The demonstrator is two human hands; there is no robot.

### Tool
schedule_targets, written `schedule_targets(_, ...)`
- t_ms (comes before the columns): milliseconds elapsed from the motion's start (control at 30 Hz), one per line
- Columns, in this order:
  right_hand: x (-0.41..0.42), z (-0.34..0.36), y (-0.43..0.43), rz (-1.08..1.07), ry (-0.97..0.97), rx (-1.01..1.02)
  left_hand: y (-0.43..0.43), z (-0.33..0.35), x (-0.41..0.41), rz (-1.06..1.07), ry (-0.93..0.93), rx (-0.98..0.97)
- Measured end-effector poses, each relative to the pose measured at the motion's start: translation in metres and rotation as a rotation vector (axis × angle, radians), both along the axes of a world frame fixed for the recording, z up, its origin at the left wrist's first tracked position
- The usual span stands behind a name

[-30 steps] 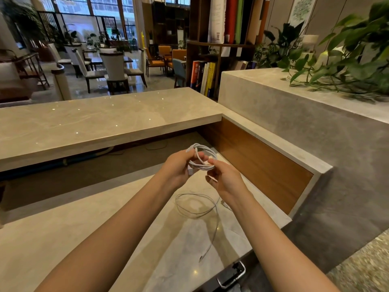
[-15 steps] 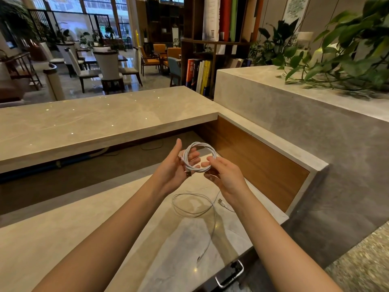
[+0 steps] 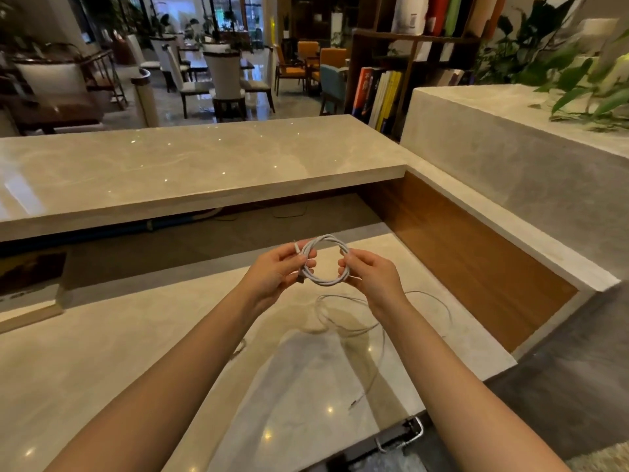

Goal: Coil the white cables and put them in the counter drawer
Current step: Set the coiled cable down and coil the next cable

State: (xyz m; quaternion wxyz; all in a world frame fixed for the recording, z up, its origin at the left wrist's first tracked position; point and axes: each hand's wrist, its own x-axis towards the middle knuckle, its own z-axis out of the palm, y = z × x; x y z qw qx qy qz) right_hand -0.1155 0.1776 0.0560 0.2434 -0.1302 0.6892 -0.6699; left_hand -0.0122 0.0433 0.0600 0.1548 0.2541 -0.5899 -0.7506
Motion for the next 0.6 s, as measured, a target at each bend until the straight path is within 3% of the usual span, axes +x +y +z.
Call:
schedule_targets(133,0.017,-0.025,-0.038,0.121,-0.071,0.013,-0.032,-0.027,0.03,0.172,-0.131,-0.021)
schedule_targets(367,0.071,-0.109,-0.098,0.311,-0.102,0.202,-0.061,-0.082,0.092,0.445,-0.413,-0.237)
schedule_targets(600,0.106,-0.144,-0.122,0.314,0.028,0.351,-0.078,-0.128,0.122,0.477,-0.639,-0.415)
